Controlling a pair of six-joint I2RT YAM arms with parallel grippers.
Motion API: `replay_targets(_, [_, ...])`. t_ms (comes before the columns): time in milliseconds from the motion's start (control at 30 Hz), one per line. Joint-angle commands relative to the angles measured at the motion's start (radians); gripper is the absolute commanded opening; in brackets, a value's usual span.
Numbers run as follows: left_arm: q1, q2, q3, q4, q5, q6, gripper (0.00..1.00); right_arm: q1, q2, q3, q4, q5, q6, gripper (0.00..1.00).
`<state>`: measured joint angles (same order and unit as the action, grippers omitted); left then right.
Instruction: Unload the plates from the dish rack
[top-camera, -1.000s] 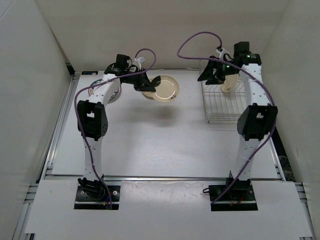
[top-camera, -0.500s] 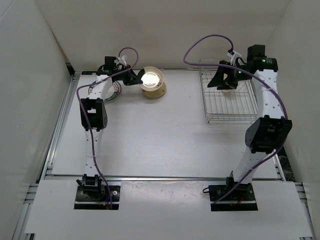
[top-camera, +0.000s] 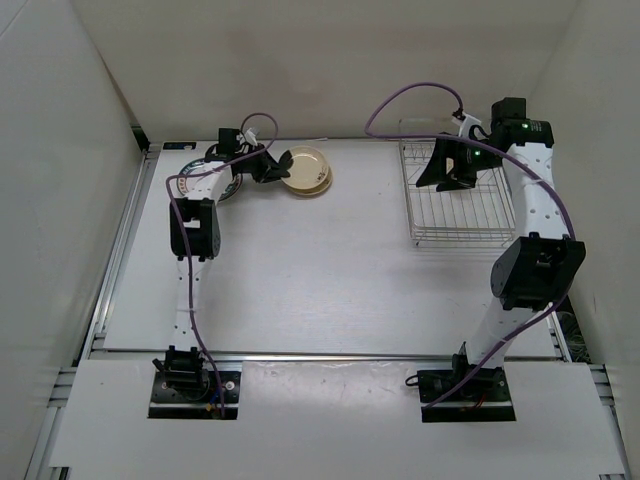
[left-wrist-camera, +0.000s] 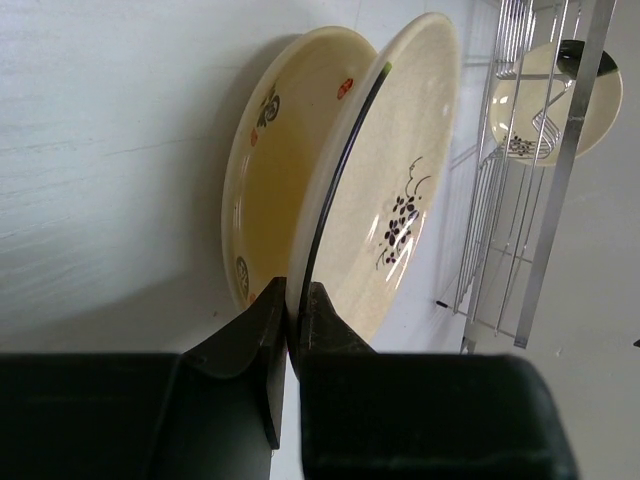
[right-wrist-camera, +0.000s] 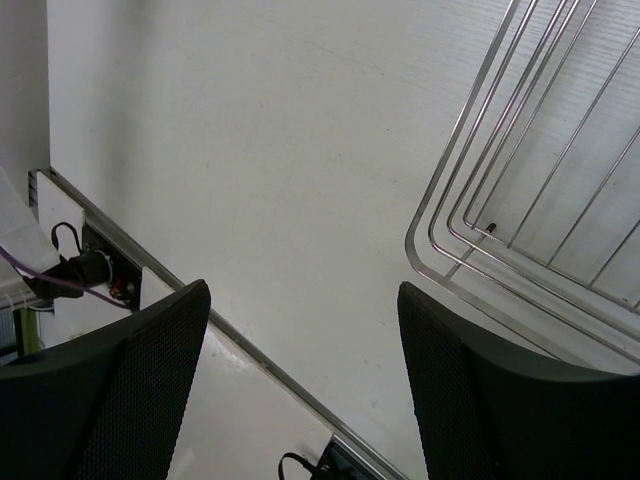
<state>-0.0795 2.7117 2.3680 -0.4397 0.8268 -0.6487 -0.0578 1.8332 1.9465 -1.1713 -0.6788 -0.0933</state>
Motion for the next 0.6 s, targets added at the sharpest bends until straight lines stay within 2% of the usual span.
replay_targets(0, [-0.006,-0.035,0.027,0.047,0.015,-0.019,0.13,-0.002,-0.043,-0.004,-0.002,0.001,-0.023,0.79])
replay_targets(133, [-0.016,-0.035,0.017,0.047,0.015,-0.019,0.16,-0.002,-0.043,-0.004,-0.002,0.001,-0.023,0.79])
replay_targets(333, [-0.025,-0.055,-0.003,0.047,0.015,-0.009,0.32,-0.002,-0.043,-0.004,-0.002,0.001,-0.023,0.79])
replay_targets(567, [-0.034,-0.085,-0.012,0.047,0.015,0.011,0.38,-0.002,-0.043,-0.004,0.007,-0.017,-0.023,0.79])
